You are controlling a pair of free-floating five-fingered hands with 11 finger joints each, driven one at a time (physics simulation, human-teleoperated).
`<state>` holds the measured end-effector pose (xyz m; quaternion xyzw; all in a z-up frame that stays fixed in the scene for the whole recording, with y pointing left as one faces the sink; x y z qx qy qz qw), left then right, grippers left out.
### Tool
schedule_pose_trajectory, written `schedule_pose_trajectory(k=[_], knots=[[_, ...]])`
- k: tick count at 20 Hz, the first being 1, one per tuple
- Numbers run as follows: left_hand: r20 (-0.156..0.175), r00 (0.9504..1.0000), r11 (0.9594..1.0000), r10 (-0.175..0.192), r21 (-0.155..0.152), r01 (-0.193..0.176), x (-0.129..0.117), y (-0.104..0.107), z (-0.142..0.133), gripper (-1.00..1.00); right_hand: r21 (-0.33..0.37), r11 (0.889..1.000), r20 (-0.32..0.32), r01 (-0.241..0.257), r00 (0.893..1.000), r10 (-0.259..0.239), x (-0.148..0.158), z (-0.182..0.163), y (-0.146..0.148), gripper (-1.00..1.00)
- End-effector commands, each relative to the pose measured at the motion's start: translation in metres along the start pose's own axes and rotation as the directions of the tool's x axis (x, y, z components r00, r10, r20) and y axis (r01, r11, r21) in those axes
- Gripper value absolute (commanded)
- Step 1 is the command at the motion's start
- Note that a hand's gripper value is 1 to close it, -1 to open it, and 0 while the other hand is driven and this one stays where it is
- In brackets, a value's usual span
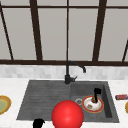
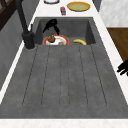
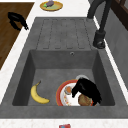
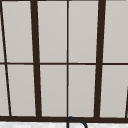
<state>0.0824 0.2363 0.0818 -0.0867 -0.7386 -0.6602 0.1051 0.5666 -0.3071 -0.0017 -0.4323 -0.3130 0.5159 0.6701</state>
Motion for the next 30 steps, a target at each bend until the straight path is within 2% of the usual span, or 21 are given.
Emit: schedule_pose_trajectory(k=[1, 7, 10, 16, 21, 25, 28, 30], knots=[[0.0, 1.0, 1.0, 0.0, 0.0, 0.0, 0.0, 0.0, 0.0, 0.0, 0.006, 1.0, 0.001, 0.012, 1.0, -0.012, -0.002, 0.016, -0.026, -1.0], [0.0, 1.0, 1.0, 0.0, 0.0, 0.0, 0.0, 0.0, 0.0, 0.0, -0.001, 1.0, 0.036, -0.002, 0.999, 0.002, -0.01, 0.065, -0.06, -1.0], [0.0, 1.0, 1.0, 0.0, 0.0, 0.0, 0.0, 0.0, 0.0, 0.0, -0.047, 0.999, 0.06, -0.004, 0.998, 0.006, -0.021, 0.086, -0.078, -1.0], [0.0, 1.0, 1.0, 0.0, 0.0, 0.0, 0.0, 0.0, 0.0, 0.0, -0.027, 0.999, 0.118, -0.021, 0.993, 0.024, -0.028, 0.13, -0.108, -1.0], [0.0, 1.0, 1.0, 0.0, 0.0, 0.0, 0.0, 0.0, 0.0, 0.0, -0.028, 1.0, 0.161, -0.009, 0.987, 0.013, -0.043, 0.16, -0.122, -1.0], [0.0, 1.0, 1.0, 0.0, 0.0, 0.0, 0.0, 0.0, 0.0, 0.0, -0.014, 1.0, 0.2, 0.027, 0.979, -0.023, -0.053, 0.187, -0.125, -1.0], [0.0, 1.0, 1.0, 0.0, 0.0, 0.0, 0.0, 0.0, 0.0, 0.0, -0.013, 0.998, 0.188, 0.064, 0.98, -0.061, -0.059, 0.213, -0.122, -1.0], [0.0, 1.0, 1.0, 0.0, 0.0, 0.0, 0.0, 0.0, 0.0, 0.0, -0.015, 0.998, 0.19, 0.068, 0.98, -0.064, -0.063, 0.228, -0.12, -1.0]])
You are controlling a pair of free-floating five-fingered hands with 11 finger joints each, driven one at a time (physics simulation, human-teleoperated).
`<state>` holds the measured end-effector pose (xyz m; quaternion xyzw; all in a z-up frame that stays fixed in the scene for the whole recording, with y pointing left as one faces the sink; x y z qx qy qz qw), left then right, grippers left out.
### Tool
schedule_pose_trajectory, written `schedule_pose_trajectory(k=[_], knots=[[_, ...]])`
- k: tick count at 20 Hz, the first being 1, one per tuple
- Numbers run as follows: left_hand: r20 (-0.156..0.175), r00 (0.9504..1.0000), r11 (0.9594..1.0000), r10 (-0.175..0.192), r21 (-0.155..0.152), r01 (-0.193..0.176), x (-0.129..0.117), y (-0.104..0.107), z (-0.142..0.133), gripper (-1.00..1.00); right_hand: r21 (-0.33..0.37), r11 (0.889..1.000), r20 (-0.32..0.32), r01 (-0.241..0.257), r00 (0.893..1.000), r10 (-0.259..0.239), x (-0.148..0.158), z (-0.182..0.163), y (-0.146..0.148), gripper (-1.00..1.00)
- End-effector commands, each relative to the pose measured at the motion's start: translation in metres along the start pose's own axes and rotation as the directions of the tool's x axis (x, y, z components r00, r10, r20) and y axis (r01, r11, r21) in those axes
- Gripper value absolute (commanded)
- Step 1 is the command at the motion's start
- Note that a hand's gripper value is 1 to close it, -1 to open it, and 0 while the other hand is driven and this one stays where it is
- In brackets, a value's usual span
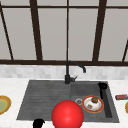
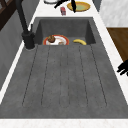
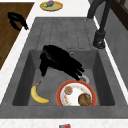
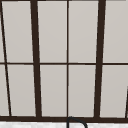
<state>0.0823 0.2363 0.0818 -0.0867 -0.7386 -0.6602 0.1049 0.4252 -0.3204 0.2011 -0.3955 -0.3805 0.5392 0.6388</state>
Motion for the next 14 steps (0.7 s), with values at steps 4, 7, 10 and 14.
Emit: schedule_pose_trajectory(k=[4, 7, 10, 14], knots=[[0.0, 1.0, 1.0, 0.0, 0.0, 0.0, 0.0, 0.0, 0.0, 0.0, 0.002, 0.999, 0.019, 0.044, 0.999, -0.044, -0.007, 0.053, 0.014, -1.0], [0.0, 1.0, 1.0, 0.0, 0.0, 0.0, 0.0, 0.0, 0.0, 0.0, -0.007, 0.999, 0.022, 0.048, 0.999, -0.047, -0.011, 0.075, 0.023, -1.0], [0.0, 1.0, 1.0, 0.0, 0.0, 0.0, 0.0, 0.0, 0.0, 0.0, -0.018, 0.999, 0.023, 0.047, 0.999, -0.046, -0.014, 0.097, 0.032, -1.0], [0.0, 1.0, 1.0, 0.0, 0.0, 0.0, 0.0, 0.0, 0.0, 0.0, -0.018, 0.998, 0.025, 0.052, 0.998, -0.052, -0.018, 0.127, 0.044, -1.0]])
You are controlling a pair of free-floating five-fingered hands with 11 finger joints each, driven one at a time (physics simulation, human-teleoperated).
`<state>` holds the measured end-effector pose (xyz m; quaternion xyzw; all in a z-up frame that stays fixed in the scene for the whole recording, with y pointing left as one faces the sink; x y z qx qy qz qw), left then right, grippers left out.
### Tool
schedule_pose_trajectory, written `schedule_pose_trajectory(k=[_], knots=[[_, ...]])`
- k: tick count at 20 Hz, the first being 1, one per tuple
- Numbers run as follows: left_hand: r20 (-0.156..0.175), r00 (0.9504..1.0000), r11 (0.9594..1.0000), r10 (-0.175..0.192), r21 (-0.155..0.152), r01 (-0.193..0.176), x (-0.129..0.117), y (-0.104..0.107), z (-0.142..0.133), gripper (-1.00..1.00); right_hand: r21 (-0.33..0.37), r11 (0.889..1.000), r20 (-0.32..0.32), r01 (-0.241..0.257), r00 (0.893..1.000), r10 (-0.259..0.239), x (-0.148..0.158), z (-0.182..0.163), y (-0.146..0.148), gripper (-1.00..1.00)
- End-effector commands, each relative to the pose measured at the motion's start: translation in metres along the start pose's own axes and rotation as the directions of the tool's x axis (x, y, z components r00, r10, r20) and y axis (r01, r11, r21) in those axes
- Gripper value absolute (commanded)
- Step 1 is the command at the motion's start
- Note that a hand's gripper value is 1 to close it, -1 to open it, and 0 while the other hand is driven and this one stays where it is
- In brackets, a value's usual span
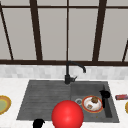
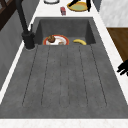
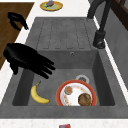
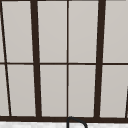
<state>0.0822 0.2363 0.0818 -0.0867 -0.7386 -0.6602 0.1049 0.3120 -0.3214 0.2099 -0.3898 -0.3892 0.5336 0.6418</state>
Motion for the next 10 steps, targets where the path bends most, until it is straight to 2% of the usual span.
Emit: schedule_pose_trajectory(k=[1, 5, 10], knots=[[0.0, 1.0, 1.0, 0.0, 0.0, 0.0, 0.0, 0.0, 0.0, 0.0, -0.012, 0.999, 0.018, 0.038, 0.999, -0.038, -0.004, 0.029, 0.011, -1.0], [0.0, 1.0, 1.0, 0.0, 0.0, 0.0, 0.0, 0.0, 0.0, 0.0, 0.0, 0.998, 0.025, 0.057, 0.998, -0.057, -0.008, 0.061, 0.02, -1.0], [0.0, 1.0, 1.0, 0.0, 0.0, 0.0, 0.0, 0.0, 0.0, 0.0, 0.008, 0.999, 0.018, 0.043, 0.999, -0.043, -0.005, 0.106, 0.022, -1.0]])
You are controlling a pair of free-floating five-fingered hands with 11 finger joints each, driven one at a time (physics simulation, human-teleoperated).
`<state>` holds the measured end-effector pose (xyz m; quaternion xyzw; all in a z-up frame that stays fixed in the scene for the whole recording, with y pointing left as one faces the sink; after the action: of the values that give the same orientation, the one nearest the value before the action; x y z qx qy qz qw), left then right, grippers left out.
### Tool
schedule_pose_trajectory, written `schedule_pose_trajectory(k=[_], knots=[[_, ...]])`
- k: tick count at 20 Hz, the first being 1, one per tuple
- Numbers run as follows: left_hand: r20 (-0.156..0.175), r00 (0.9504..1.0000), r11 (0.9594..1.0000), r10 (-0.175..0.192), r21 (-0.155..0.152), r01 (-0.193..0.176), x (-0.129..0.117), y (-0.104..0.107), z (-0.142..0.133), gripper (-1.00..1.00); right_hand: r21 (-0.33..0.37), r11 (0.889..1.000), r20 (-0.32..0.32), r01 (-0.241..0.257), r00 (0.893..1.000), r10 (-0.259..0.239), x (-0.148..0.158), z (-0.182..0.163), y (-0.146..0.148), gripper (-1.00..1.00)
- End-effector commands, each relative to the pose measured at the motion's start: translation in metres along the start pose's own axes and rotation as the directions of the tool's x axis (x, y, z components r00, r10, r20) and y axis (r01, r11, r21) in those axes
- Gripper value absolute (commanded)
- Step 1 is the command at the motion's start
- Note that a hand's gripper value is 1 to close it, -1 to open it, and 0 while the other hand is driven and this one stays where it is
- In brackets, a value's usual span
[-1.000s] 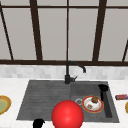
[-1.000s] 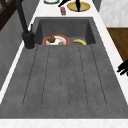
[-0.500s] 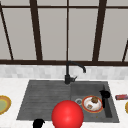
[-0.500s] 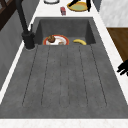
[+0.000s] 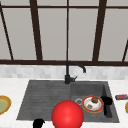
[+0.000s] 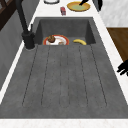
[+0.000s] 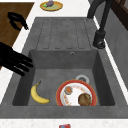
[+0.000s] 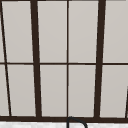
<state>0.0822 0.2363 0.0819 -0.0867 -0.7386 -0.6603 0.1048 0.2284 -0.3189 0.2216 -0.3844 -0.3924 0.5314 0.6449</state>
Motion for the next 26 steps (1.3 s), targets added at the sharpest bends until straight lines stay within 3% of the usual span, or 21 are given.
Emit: schedule_pose_trajectory(k=[1, 7, 17, 19, 20, 23, 25, 26], knots=[[0.0, 1.0, 1.0, 0.0, 0.0, 0.0, 0.0, 0.0, 0.0, 0.0, 0.005, 0.999, 0.016, 0.037, 0.999, -0.037, 0.001, 0.034, 0.0, -1.0], [0.0, 1.0, 1.0, 0.0, 0.0, 0.0, 0.0, 0.0, 0.0, 0.0, 0.095, 0.995, 0.008, 0.024, 1.0, -0.025, 0.007, 0.082, -0.011, -1.0], [0.0, 1.0, 1.0, 0.0, 0.0, 0.0, 0.0, 0.0, 0.0, 0.0, -0.005, 0.999, 0.032, 0.048, 0.998, -0.048, 0.009, 0.162, 0.012, -1.0], [0.0, 1.0, 1.0, 0.0, 0.0, 0.0, 0.0, 0.0, 0.0, 0.0, 0.015, 0.999, 0.024, 0.04, 0.999, -0.04, 0.013, 0.162, 0.011, -1.0], [0.0, 1.0, 1.0, 0.0, 0.0, 0.0, 0.0, 0.0, 0.0, 0.0, 0.034, 0.999, 0.018, 0.019, 1.0, -0.019, 0.017, 0.163, 0.013, -1.0], [0.0, 1.0, 1.0, 0.0, 0.0, 0.0, 0.0, 0.0, 0.0, 0.0, 0.041, 0.999, 0.016, 0.016, 1.0, -0.016, 0.022, 0.166, 0.019, -1.0], [0.0, 1.0, 1.0, 0.0, 0.0, 0.0, 0.0, 0.0, 0.0, 0.0, -0.017, 0.998, -0.017, -0.066, 0.998, 0.065, 0.039, 0.165, 0.011, -1.0], [0.0, 1.0, 1.0, 0.0, 0.0, 0.0, 0.0, 0.0, 0.0, 0.0, -0.01, 0.996, -0.032, -0.093, 0.995, 0.093, 0.038, 0.165, 0.009, -1.0]])
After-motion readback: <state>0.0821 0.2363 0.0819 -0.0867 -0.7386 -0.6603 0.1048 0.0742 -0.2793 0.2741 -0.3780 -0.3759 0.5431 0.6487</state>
